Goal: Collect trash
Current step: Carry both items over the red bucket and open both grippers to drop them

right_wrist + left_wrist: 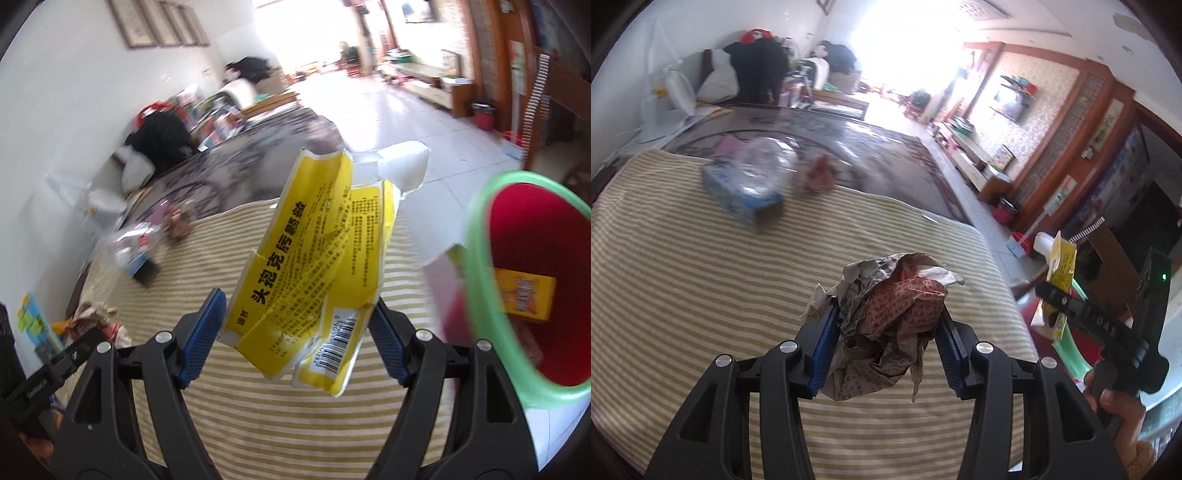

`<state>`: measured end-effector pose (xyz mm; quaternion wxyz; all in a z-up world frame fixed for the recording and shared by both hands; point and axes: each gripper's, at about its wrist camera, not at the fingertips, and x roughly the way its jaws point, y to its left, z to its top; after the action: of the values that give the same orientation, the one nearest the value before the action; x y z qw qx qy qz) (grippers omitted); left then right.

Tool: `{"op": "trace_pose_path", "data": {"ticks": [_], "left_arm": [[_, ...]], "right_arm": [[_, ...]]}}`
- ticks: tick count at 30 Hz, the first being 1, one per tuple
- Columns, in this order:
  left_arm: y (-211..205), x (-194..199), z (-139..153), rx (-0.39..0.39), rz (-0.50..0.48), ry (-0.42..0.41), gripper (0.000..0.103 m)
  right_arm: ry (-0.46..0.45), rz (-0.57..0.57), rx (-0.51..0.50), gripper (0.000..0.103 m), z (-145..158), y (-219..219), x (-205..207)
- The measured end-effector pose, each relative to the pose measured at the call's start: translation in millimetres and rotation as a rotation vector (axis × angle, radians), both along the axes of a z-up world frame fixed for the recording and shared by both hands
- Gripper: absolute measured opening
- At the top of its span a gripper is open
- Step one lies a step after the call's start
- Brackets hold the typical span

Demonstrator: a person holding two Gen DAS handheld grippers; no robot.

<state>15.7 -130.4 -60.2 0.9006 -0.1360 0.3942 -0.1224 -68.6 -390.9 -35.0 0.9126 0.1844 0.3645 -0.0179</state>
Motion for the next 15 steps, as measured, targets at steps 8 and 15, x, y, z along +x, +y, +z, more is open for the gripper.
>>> {"op": "trace_pose_path", "data": {"ticks": [8, 15], "left_arm": [[-72, -5, 5, 0.004, -0.142, -0.004, 0.047], [-125, 1, 14, -0.028, -0.25, -0.002, 0.047]], "right_arm": [[-0.009, -0.28, -0.003, 0.074, 13, -97, -33], [0.031, -0.434, 0.091, 0.091, -1, -137, -48]]}}
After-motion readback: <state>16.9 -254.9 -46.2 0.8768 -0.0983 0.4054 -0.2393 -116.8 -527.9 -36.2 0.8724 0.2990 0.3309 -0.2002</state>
